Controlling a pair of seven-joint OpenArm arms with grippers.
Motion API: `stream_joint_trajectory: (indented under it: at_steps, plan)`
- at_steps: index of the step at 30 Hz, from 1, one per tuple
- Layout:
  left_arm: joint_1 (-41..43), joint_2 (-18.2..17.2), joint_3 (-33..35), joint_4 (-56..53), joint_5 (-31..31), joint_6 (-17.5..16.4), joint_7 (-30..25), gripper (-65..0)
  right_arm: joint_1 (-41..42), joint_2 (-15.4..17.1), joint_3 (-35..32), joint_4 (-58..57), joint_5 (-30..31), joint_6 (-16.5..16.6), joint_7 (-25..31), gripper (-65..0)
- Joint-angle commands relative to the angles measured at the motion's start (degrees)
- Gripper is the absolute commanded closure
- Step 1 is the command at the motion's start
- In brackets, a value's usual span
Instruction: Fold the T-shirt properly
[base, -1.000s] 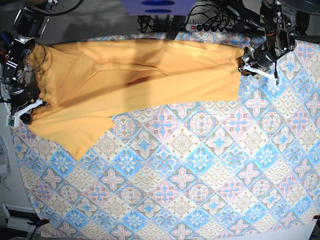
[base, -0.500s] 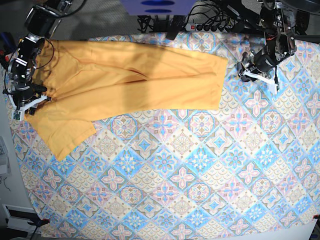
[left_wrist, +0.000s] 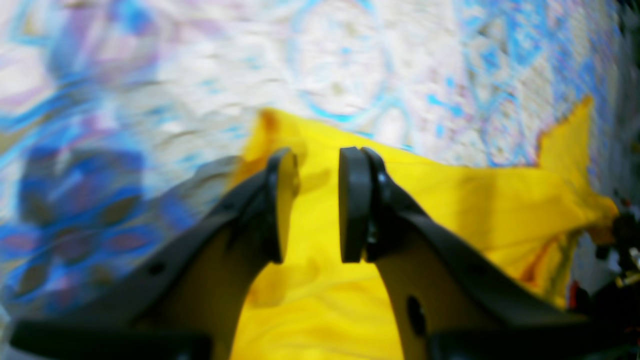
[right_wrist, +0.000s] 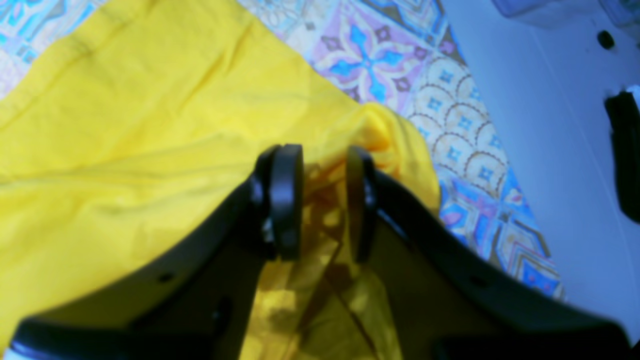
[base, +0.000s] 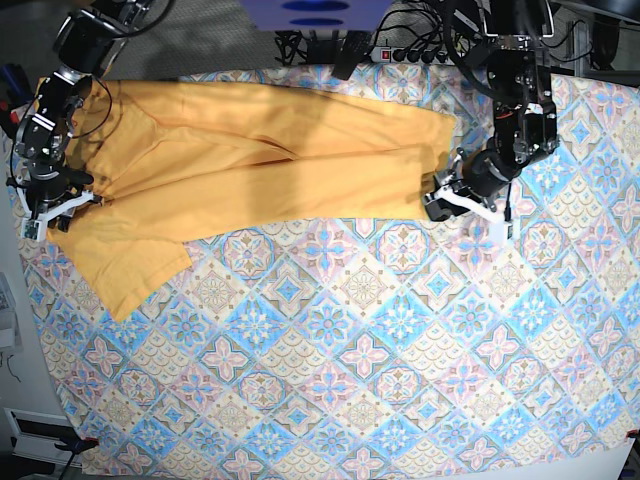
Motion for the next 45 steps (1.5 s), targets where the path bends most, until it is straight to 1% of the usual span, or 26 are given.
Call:
stream_joint_trajectory:
  at_steps: [1, 3, 6, 17, 19, 22, 24, 28, 30, 33, 36, 38, 42, 45]
  plan:
    - [-0.4, -0.3, 0.5, 0.9, -0.4, -0.1, -0.4, -15.9, 0.4, 1.3, 0.4, 1.1, 0.4, -0.4, 1.4, -14.9]
    - [-0.9, -0.2, 1.6, -0.7, -0.5, 0.1, -0.4, -16.4, 0.4, 1.3, 0.4, 1.1, 0.4, -0.4, 1.4, -14.9]
    - [-1.1, -0.2, 1.3, -3.9, -0.8, 0.1, -0.4, -16.6, 0.4, 1.3, 0.4, 1.1, 0.4, -0.4, 1.4, -14.9]
    - [-0.6, -0.6, 1.6, -4.2, -0.7, 0.1, -0.4, -16.7, 0.7, 1.3, 0.3, 1.2, 0.4, -0.4, 1.4, -14.9]
    - [-0.6, -0.3, 1.7, -4.2, -0.7, 0.1, -0.4, -16.7, 1.0, 1.4, 1.1, 1.6, 0.5, -0.4, 1.6, -14.9]
    - [-0.6, -0.3, 1.7, -4.3, -0.6, 0.1, -0.4, -16.7, 1.0, 1.4, 3.2, 2.6, 0.5, -0.4, 3.3, -15.2]
    - [-0.6, -0.3, 1.7, -4.3, -0.5, 0.1, -0.4, -16.7, 2.3, 1.6, 3.3, 2.6, 0.5, -0.4, 4.2, -15.3]
    - [-0.6, -0.6, 1.8, -5.7, -0.2, 0.1, -0.4, -16.7, 7.1, 1.7, 2.9, 1.6, 0.4, -0.4, 3.8, -15.3]
    - [-0.6, -0.6, 1.8, -7.7, 0.4, 0.1, -0.4, -16.6, 8.7, 1.8, 2.6, -0.3, 0.4, -0.4, 3.8, -15.3]
    - [-0.7, -0.6, 2.2, -10.2, 3.0, 0.1, -0.4, -15.9, 10.2, 3.9, -0.1, -4.2, 0.4, -0.4, 3.8, -15.3]
    - [-1.0, -0.7, 4.6, -11.7, 5.6, 0.1, -0.4, -15.4, 10.2, 4.5, -1.0, -5.9, 0.4, -0.4, 4.1, -15.3]
    - [-1.0, -0.7, 4.6, -13.1, 7.0, 0.1, -0.4, -11.6, 10.2, 4.4, -1.0, -5.9, 0.4, -0.4, 4.1, -15.3]
    - [-1.0, -1.2, 4.3, -14.7, 8.7, 0.1, -0.4, -0.4, 10.0, 4.4, -1.0, -5.9, 0.4, -0.4, 4.2, -15.3]
    - [-0.6, -2.9, 4.3, -14.8, 8.7, 0.1, -0.4, 0.0, 9.9, 4.4, -1.0, -5.9, 0.4, -0.4, 4.2, -15.3]
